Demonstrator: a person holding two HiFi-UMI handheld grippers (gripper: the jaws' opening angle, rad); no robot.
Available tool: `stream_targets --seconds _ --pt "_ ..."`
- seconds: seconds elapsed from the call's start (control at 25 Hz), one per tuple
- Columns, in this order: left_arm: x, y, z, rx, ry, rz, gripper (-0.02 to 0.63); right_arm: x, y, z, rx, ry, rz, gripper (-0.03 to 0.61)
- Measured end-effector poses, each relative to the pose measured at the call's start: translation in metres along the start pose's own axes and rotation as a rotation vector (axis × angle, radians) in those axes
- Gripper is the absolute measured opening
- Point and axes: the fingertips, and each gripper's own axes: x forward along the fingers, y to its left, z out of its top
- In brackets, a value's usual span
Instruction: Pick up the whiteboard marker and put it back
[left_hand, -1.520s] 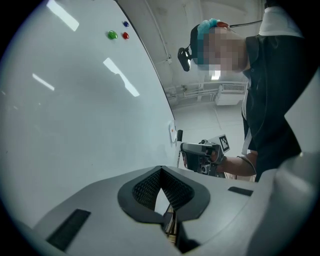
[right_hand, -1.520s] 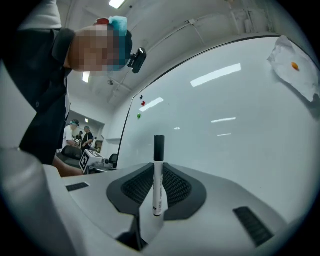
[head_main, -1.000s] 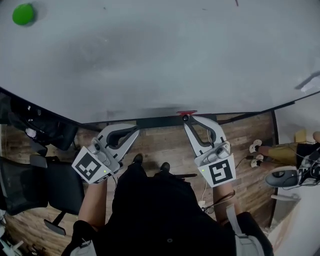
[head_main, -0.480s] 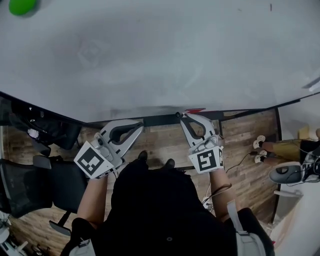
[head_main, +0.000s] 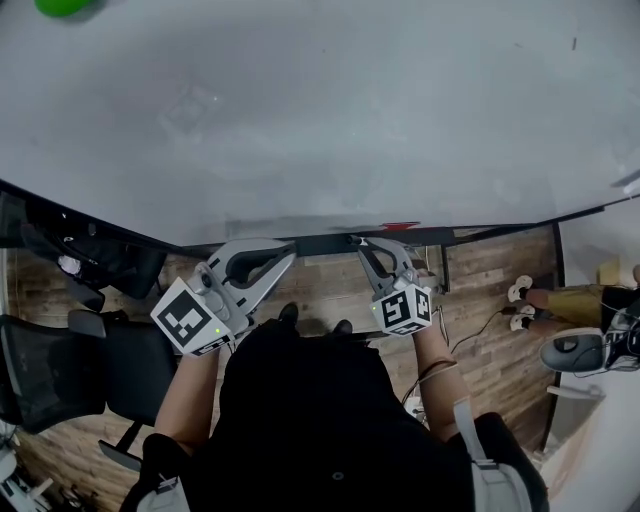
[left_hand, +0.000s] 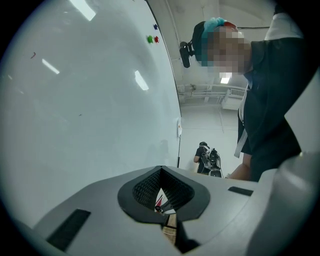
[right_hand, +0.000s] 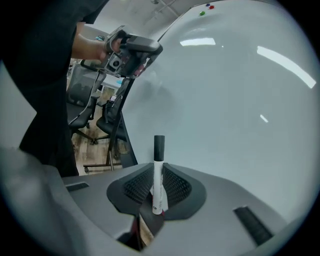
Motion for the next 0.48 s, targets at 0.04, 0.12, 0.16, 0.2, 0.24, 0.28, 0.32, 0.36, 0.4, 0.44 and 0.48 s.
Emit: stream_targets --seconds 0.04,0.12,0.16,0.2,0.24,0.28,0.32,0.36,0.4,0.44,0.48 --pt "-0.001 0.0 0.001 -0.002 -0.003 0.001 0.012 0.004 0.003 -0.004 -0.003 0.01 0.01 0.067" --pt "-0.003 0.0 0.0 -0.004 -0.003 0.002 0.012 0.012 0.01 -0.011 -0.02 0.026 0.031 0.067" --pt "-0.004 0.0 -0.001 -0.004 0.0 0.002 0.012 0.016 0.014 -0.013 -0.033 0.035 0.042 0.067" --pt "-0.005 -0.001 -0.003 -0.005 0.004 0.002 0.012 0.019 0.017 -0.016 -0.047 0.044 0.052 0.067" --pt "-0.006 -0.001 -0.004 -0.006 0.008 0.002 0.012 0.023 0.02 -0.019 -0.064 0.055 0.061 0.067" --pt "-0.007 -0.002 -0.005 -0.007 0.008 0.001 0.012 0.026 0.023 -0.023 -0.085 0.066 0.07 0.067" --pt "-0.008 -0.003 -0.004 -0.009 0.006 0.0 0.012 0.029 0.026 -0.026 -0.105 0.078 0.078 0.067" --pt "-0.008 -0.003 -0.004 -0.009 0.003 -0.002 0.012 0.032 0.028 -0.03 -0.123 0.09 0.085 0.067" --pt "-0.009 -0.004 -0.004 -0.009 0.0 -0.003 0.012 0.035 0.031 -0.034 -0.138 0.1 0.093 0.067" --pt "-0.009 -0.004 -0.003 -0.009 0.0 -0.002 0.012 0.037 0.032 -0.037 -0.149 0.11 0.099 0.067" --pt "-0.01 -0.005 -0.003 -0.008 0.001 -0.001 0.012 0.039 0.034 -0.04 -0.157 0.119 0.105 0.067"
